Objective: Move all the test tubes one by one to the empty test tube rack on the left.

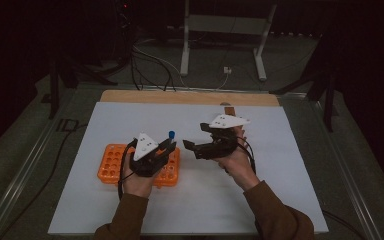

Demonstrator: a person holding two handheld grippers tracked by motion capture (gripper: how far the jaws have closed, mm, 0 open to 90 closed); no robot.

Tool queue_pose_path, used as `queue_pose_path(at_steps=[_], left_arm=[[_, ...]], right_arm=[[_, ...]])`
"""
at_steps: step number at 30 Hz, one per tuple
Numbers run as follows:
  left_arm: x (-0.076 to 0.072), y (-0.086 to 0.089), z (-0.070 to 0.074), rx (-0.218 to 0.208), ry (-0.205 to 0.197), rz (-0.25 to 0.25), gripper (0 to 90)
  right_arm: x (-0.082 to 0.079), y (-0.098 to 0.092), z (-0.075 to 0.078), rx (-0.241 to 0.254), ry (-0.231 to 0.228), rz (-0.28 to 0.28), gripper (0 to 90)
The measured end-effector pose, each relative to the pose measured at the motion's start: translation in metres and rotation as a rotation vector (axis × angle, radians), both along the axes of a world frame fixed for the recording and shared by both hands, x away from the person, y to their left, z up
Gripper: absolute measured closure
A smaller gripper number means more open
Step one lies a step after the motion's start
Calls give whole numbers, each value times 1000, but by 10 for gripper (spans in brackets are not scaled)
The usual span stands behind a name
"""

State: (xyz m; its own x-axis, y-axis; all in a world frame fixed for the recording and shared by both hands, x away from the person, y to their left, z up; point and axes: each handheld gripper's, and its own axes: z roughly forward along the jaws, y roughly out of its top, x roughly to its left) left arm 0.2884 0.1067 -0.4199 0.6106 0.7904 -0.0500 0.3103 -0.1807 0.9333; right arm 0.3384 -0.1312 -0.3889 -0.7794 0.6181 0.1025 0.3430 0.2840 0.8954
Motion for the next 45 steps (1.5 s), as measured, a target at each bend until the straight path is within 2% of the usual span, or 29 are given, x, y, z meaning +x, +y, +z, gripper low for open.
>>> queue_pose_path(at_steps=[4, 7, 12, 19, 28, 34, 36, 39, 45], left_arm=[[-2, 10, 1, -9, -4, 16, 774], [-4, 19, 2, -22, -10, 33, 774], [-7, 35, 4, -31, -28, 54, 774], [-14, 60, 1, -29, -31, 84, 774], [-23, 86, -10, -41, -15, 117, 773], [-28, 96, -18, -50, 1, 126, 773], [-29, 97, -23, -27, 8, 125, 773], [-30, 101, -29, -47, 23, 129, 773], [-34, 101, -38, -33, 48, 101, 773]], right_arm=[[1, -13, -6, 5, 6, -36, 28], [2, -23, -10, 10, 9, -61, 3], [-2, -41, -14, -5, -16, -106, 2], [-11, -63, -22, -36, -51, -160, 3], [-17, -90, -34, -30, -44, -224, 2], [-24, -104, -40, -35, -43, -244, 3], [-27, -108, -41, -30, -48, -251, 3], [-28, -111, -43, -33, -45, -256, 3], [-32, -115, -46, -23, -40, -259, 3]])
